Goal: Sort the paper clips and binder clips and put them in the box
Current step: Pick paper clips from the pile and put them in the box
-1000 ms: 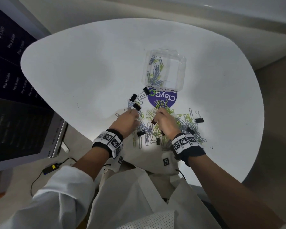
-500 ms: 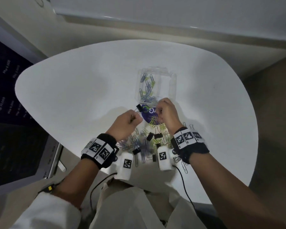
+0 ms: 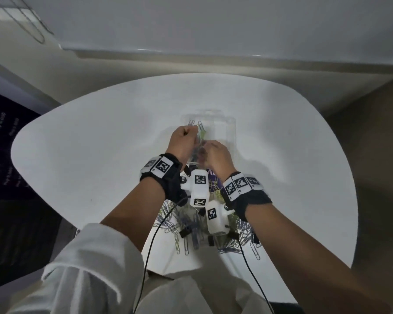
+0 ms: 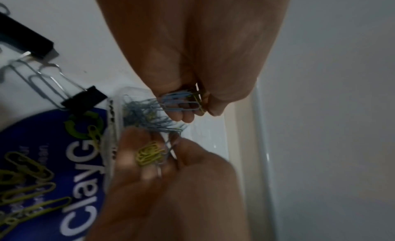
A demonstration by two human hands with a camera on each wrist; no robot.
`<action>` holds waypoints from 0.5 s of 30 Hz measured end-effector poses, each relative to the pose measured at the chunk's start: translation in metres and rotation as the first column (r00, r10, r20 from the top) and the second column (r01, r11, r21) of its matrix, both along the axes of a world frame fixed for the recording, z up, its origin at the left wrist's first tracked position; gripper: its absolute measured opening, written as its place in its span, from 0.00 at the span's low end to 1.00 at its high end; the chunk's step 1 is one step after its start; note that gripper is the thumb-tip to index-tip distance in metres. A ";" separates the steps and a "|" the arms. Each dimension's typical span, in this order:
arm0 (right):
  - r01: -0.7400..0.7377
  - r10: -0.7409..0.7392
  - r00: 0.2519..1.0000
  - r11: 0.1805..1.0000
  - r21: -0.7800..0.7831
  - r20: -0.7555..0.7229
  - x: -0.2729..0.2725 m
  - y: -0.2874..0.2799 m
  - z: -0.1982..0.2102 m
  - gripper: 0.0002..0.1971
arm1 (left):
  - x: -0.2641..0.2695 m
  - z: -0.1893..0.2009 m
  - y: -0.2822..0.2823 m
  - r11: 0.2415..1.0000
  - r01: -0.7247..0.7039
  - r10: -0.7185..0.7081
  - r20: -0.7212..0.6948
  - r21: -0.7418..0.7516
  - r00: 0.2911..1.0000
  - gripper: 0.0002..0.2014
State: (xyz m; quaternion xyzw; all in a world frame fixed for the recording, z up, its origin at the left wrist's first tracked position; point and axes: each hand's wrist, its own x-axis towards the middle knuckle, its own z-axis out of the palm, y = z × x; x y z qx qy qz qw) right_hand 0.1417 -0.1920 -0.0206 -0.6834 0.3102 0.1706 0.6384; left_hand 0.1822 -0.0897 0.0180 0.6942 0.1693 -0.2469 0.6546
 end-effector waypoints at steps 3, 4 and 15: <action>-0.030 0.031 0.999 0.999 -0.034 0.040 -0.009 -0.002 -0.003 0.13 | -0.006 -0.016 0.002 0.998 -0.023 0.022 0.019 0.059 1.000 0.10; -0.040 0.041 0.998 0.999 -0.037 0.042 -0.011 -0.002 -0.003 0.15 | -0.008 -0.020 0.003 0.997 -0.032 0.031 0.016 0.072 0.999 0.12; -0.170 0.225 0.956 0.946 -0.275 0.187 -0.057 -0.022 0.015 0.12 | -0.078 -0.031 0.070 0.901 0.095 -0.251 0.330 0.423 0.910 0.09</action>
